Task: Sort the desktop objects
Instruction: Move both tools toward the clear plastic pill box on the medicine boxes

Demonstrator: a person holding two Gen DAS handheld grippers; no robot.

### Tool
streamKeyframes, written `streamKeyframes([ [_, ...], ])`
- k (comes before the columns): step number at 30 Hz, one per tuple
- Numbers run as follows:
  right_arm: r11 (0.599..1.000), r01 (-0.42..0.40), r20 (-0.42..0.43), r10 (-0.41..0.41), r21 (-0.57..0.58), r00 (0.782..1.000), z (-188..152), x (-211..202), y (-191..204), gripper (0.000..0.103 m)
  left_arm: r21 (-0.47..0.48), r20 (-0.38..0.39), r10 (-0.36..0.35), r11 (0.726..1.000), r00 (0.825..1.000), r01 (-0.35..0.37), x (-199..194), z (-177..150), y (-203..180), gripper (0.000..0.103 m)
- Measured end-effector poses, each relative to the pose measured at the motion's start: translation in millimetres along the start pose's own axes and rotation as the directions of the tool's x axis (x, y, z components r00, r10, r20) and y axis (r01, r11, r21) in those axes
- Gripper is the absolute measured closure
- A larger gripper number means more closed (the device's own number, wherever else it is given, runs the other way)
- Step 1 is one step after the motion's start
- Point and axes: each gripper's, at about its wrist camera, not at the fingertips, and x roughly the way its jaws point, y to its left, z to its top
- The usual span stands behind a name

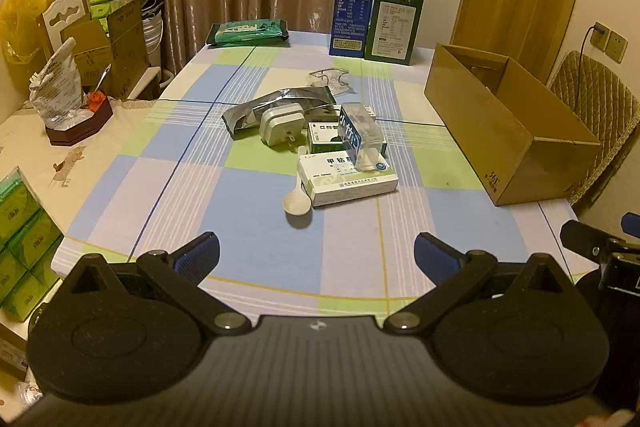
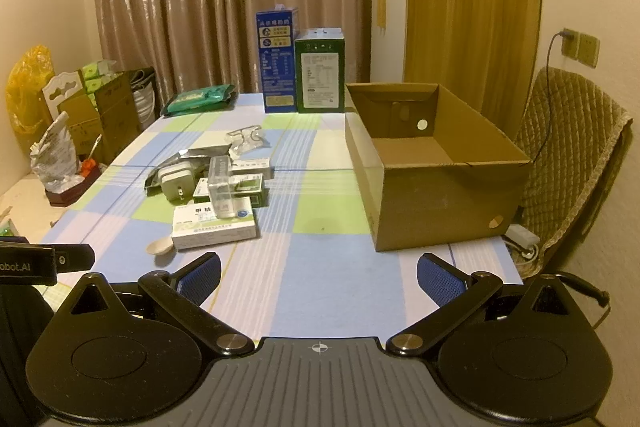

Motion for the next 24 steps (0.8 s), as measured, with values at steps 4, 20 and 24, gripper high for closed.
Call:
streamKeyframes([
  [4,1.0,0.001,0.0,-0.001,0.001,1.0,0.0,0.3,0.6,0.002,-0.001,-0.001,0.001,1.0,1.0,-0.001,0.1,0.3,0.5,0.001],
  [20,1.0,0.0,-0.006,0.0,0.001,1.0,-5.1,1.9,3.3,0.002,-0.004,-0.009,0.002,1.0,1.0,-0.002,2.0,-0.1,0.3,0.001],
  [24,1.0,0.001,-0.007,-0.001,0.003,1.0,-5.9,2.2,3.2,0.002,-0.006,-0.011,0.001,1.0,1.0,-0.001,2.7,-2.1,0.4,0.001],
])
